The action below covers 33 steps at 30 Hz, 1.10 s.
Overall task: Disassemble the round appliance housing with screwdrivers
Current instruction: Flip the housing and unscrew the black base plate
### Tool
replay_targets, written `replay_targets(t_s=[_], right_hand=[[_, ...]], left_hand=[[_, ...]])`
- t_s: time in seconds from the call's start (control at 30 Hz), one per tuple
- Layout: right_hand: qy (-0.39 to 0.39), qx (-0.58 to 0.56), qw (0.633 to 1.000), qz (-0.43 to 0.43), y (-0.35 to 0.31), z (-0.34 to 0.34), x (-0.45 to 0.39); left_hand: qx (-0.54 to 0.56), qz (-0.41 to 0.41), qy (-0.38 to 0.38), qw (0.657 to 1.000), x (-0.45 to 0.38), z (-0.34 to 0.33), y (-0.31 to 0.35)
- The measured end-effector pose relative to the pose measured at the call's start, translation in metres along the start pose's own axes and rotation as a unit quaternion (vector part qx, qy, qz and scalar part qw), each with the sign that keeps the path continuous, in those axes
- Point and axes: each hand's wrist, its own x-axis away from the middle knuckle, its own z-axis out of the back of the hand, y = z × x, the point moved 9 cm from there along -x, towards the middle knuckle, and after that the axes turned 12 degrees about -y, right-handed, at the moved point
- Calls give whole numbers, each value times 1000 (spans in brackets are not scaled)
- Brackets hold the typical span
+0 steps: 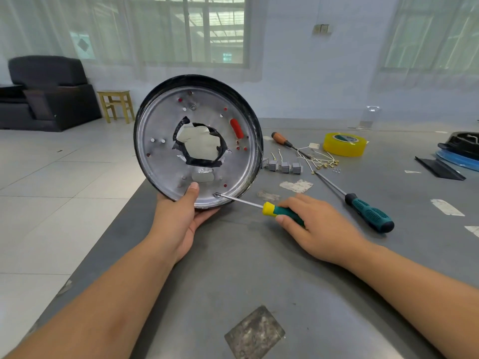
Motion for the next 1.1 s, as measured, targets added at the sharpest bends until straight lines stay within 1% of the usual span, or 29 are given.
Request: replay_targets(t_s=[0.23, 0.6, 0.87, 1.03, 1.1], right_hand=[[21, -5, 1000, -11, -1, 4, 1], [4, -12, 1000, -18, -11, 7, 6], [0, 8, 1000, -16, -19, 9, 7], [30, 23, 999, -6, -34, 11, 11], [32, -13, 999, -22, -38, 10, 11]], left_hand=[[-16, -12, -3, 1000, 3, -2, 2], [-29, -26, 5, 999, 3, -1, 4], [-47, -39, 21, 998, 2, 1, 4], [-86, -73, 22, 993, 6, -1, 9], [-105, -88, 28, 990, 8, 0, 11]])
